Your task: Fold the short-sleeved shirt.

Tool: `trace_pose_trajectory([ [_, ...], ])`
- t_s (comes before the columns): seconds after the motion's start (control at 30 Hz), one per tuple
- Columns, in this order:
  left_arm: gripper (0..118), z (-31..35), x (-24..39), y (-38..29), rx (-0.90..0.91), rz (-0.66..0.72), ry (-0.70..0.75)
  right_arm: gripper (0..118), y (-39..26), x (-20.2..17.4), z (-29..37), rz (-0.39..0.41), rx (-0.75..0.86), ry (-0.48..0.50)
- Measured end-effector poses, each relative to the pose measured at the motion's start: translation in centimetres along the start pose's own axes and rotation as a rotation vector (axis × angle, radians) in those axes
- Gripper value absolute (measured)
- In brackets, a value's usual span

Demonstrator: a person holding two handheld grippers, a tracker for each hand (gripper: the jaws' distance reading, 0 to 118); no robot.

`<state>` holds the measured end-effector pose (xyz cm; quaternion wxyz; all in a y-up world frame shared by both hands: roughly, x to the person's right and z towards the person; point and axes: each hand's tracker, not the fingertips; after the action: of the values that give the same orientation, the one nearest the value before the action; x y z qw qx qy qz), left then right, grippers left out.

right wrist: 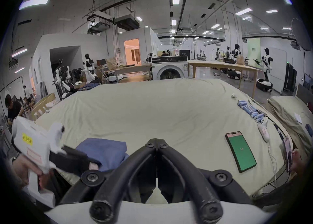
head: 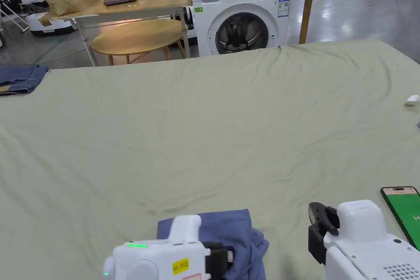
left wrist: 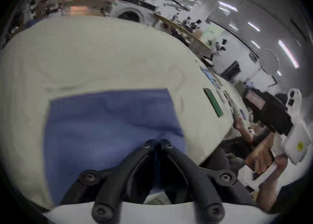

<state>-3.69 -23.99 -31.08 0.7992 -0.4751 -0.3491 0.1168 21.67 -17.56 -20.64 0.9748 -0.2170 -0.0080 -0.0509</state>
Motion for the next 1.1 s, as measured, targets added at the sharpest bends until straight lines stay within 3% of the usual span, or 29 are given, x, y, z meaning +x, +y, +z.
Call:
trace_pose_trajectory([
  [0.13, 3, -2.4, 0.9, -0.6, -0.007, -0.007, 0.028, 0, -0.1, 0.3, -0.1, 0.001, -0.016, -0.005],
  [0.3, 3, 1.8, 0.7, -0.1, 0.105, 0.004, 0.019, 0, -0.2, -0.2, -0.9, 0.012, -0.055, 0.015],
  [0.43, 3, 6.1, -0.5, -0.6, 0.192, 0.039, 0.03, 0, -0.8, -2.6, -2.9, -0.006, -0.135, 0.148],
  [0.53, 5, 8.9, -2.9, -1.7, 0.268, 0.101, 0.043, 0, -2.2, -4.1, -5.1, -0.116, -0.247, 0.294],
  [0.57, 20, 9.7, -3.9, -2.2, 0.283, 0.125, 0.049, 0, -2.7, -4.4, -6.0, -0.158, -0.281, 0.326],
  [0.63, 87, 10.6, -6.1, -3.0, 0.294, 0.184, 0.053, 0, -3.7, -5.2, -7.6, -0.183, -0.353, 0.401],
  [0.67, 110, 10.8, -7.1, -3.3, 0.283, 0.216, 0.057, 0, -4.1, -5.5, -8.5, -0.211, -0.384, 0.447],
  [0.73, 115, 11.0, -8.9, -4.0, 0.291, 0.262, 0.052, 0, -5.1, -5.5, -10.0, -0.256, -0.431, 0.484],
  [0.83, 115, 10.1, -11.4, -4.5, 0.251, 0.344, 0.004, 0, -6.3, -4.9, -10.7, -0.211, -0.46, 0.36],
  [1.0, 115, 4.5, -15.0, -4.8, 0.152, 0.533, -0.284, 0, -6.2, -3.5, -10.2, -0.23, -0.432, 0.313],
  [1.1, 116, 1.7, -15.5, -4.1, 0.224, 0.639, -0.481, 0, -6.2, -3.5, -9.9, -0.235, -0.427, 0.324],
])
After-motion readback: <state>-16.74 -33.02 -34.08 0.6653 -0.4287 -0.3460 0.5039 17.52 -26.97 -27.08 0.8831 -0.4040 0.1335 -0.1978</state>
